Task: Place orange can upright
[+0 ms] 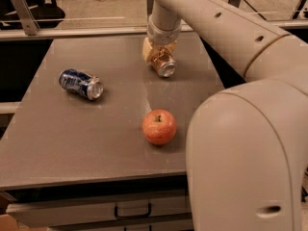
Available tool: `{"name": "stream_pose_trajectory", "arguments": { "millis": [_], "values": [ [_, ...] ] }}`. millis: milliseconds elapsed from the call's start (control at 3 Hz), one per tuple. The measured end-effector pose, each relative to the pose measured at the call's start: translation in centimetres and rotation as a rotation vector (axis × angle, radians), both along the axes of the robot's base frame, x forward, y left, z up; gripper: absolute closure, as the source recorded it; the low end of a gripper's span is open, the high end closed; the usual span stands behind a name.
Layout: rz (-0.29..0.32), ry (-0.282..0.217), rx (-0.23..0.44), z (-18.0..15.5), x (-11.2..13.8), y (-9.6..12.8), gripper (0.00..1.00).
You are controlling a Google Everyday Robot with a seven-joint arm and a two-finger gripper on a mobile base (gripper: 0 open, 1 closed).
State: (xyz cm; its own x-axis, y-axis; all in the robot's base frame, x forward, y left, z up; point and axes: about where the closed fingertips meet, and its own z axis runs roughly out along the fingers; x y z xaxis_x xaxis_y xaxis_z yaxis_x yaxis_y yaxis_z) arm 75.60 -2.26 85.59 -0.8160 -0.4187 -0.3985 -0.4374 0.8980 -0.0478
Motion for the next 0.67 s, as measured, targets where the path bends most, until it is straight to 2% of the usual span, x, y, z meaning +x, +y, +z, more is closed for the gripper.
{"name": "stream_pose_trajectory", "arguments": {
  "millis": [333, 667],
  "values": [
    [0.071, -0.099, 0.076, 2.5, -0.4, -0.2, 0.88],
    [0.178, -0.232, 0.19, 5.4, -1.1, -0.6, 1.0]
  ]
}}
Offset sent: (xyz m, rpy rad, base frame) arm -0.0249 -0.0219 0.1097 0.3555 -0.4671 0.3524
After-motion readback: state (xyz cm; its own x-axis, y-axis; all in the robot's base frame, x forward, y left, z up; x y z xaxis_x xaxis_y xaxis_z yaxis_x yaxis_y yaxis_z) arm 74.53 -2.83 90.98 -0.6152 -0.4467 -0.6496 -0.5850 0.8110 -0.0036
